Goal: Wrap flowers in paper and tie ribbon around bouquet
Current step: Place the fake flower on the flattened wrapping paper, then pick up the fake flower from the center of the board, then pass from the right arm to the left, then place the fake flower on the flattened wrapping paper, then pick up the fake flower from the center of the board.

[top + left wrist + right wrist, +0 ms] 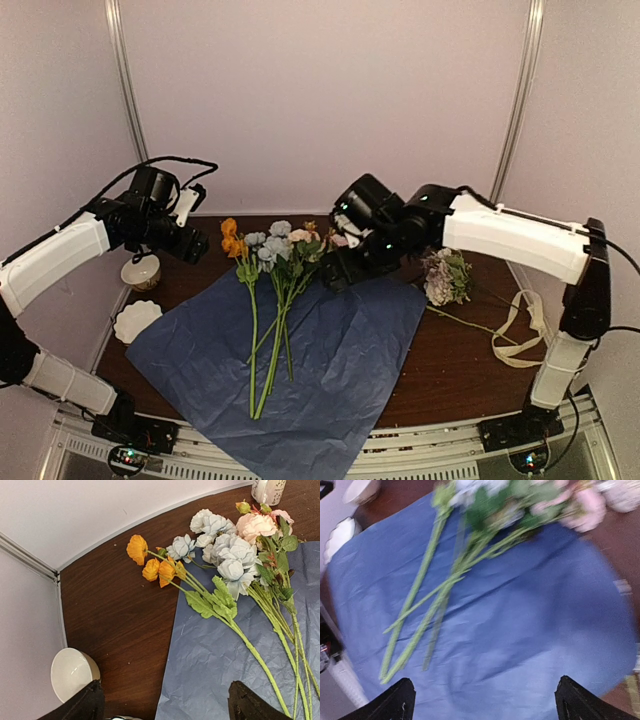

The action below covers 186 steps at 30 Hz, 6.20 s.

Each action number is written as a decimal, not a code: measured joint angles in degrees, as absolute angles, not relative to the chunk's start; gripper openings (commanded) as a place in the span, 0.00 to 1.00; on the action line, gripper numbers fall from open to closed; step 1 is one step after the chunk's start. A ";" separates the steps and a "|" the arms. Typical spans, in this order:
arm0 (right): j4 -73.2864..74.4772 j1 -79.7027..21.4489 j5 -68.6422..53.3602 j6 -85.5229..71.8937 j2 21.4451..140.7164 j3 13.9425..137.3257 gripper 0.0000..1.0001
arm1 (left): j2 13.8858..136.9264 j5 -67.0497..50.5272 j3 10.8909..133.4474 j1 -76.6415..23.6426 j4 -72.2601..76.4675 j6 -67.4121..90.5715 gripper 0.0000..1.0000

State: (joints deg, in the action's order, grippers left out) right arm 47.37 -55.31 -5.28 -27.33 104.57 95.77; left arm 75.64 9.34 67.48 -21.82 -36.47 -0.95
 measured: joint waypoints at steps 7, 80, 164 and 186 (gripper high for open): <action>56.47 -40.36 31.20 -7.29 89.86 85.93 0.94 | 75.64 9.19 67.48 -21.82 -36.47 -0.95 0.89; -14.09 -53.45 -35.09 -31.66 82.13 75.59 0.00 | 63.55 -28.95 66.04 -47.66 -10.59 9.08 0.73; 67.94 -17.04 -8.40 6.13 119.42 88.55 0.62 | 67.11 10.26 55.22 -46.26 -36.10 26.96 0.98; 68.12 -17.98 2.66 4.84 113.99 84.62 0.00 | 69.71 10.52 55.07 -45.28 -36.23 21.54 0.98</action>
